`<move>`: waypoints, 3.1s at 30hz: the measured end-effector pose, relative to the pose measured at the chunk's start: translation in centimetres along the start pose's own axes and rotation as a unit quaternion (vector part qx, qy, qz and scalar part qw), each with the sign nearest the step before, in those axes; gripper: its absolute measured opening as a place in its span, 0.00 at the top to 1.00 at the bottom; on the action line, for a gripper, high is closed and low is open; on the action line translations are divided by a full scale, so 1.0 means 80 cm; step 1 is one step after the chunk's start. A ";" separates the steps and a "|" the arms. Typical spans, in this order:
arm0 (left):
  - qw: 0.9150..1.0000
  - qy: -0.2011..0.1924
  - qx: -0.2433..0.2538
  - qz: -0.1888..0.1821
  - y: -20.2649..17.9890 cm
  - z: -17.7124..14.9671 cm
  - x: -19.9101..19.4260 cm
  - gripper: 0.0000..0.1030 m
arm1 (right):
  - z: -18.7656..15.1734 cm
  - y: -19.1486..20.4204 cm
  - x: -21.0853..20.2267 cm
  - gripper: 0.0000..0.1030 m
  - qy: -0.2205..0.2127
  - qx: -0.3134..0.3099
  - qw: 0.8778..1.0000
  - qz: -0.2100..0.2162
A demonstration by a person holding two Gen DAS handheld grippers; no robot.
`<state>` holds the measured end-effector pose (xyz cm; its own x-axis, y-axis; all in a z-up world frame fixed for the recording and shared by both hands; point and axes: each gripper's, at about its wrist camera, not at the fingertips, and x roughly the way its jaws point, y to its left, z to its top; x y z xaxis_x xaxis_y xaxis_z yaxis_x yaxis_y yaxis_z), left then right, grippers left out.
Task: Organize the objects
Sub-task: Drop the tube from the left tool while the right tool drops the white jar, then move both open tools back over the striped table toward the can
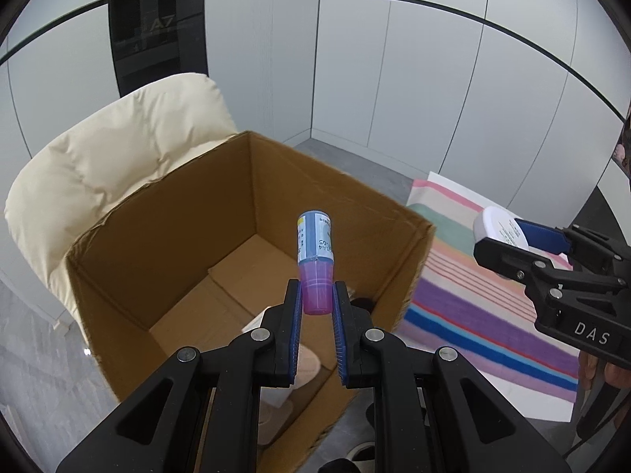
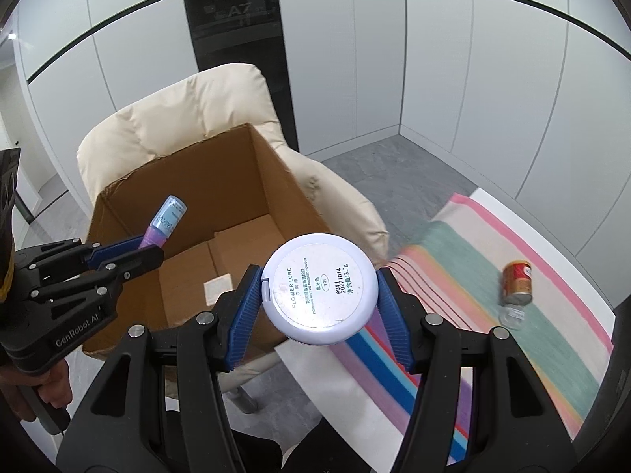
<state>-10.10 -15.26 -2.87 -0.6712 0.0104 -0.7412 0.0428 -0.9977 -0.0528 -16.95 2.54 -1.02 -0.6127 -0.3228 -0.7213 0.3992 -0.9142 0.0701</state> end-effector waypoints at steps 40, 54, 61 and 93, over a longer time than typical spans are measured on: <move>0.988 -0.030 -0.070 0.131 0.121 -0.027 -0.045 0.00 | 0.038 0.105 0.040 0.00 -0.022 -0.019 0.999 0.019; 0.996 -0.030 -0.032 0.083 0.022 0.010 -0.008 0.00 | 0.011 -0.015 0.005 0.00 -0.018 0.039 0.998 -0.036; 0.998 -0.030 -0.009 0.059 -0.031 0.022 0.006 0.00 | -0.006 -0.071 -0.015 0.00 -0.016 0.066 0.996 -0.065; 0.996 -0.013 0.079 -0.033 -0.231 0.043 0.051 0.00 | -0.111 -0.255 -0.098 0.00 0.003 0.172 0.972 -0.159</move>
<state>-16.15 2.96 -2.64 -0.6880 0.0774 -0.7215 -0.1179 -0.9930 0.0060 -14.20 25.88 -2.92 -0.6638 -0.0094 -0.7478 -0.0619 -0.9958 0.0675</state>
